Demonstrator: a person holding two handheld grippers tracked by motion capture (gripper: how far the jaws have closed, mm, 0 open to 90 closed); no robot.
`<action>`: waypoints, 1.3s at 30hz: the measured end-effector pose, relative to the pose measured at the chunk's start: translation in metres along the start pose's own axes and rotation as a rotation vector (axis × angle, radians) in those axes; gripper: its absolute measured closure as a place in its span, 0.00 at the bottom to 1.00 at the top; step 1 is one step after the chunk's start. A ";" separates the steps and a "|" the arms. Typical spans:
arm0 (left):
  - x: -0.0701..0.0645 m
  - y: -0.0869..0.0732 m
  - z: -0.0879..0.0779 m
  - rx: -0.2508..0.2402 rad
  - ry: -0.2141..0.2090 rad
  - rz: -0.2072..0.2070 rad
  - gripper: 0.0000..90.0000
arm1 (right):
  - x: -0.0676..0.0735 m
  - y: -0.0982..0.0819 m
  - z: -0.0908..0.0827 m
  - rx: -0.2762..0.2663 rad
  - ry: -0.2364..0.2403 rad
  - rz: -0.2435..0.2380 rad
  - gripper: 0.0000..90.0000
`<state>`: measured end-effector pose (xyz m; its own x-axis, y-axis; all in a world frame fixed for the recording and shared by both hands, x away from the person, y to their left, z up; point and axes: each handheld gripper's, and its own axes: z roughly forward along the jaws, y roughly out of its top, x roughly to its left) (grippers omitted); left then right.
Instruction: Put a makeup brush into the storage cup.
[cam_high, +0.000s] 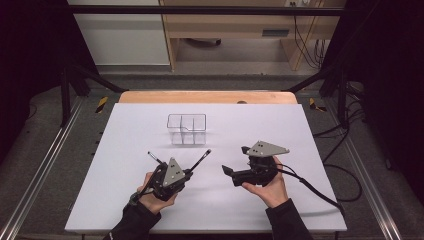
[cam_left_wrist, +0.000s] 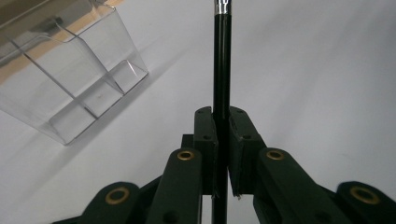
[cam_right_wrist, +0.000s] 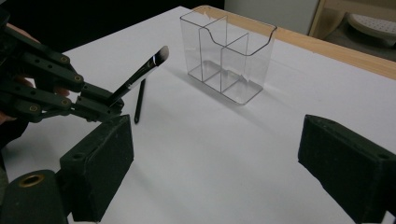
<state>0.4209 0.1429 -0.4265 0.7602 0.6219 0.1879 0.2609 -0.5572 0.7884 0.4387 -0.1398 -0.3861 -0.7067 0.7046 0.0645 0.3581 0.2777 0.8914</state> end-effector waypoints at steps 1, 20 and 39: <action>0.000 -0.001 0.001 -0.002 -0.003 -0.018 0.92 | 0.000 0.000 0.001 -0.003 0.002 0.005 0.12; -0.008 0.000 0.007 -0.043 0.019 -0.157 0.92 | 0.009 -0.006 0.022 -0.070 0.046 0.119 0.17; -0.014 0.007 0.014 -0.071 0.054 -0.215 0.92 | 0.015 0.004 0.043 -0.117 0.062 0.200 0.30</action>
<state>0.4201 0.1229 -0.4320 0.6583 0.7517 0.0401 0.3697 -0.3693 0.8526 0.4558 -0.0994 -0.4007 -0.6662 0.6956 0.2690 0.4238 0.0563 0.9040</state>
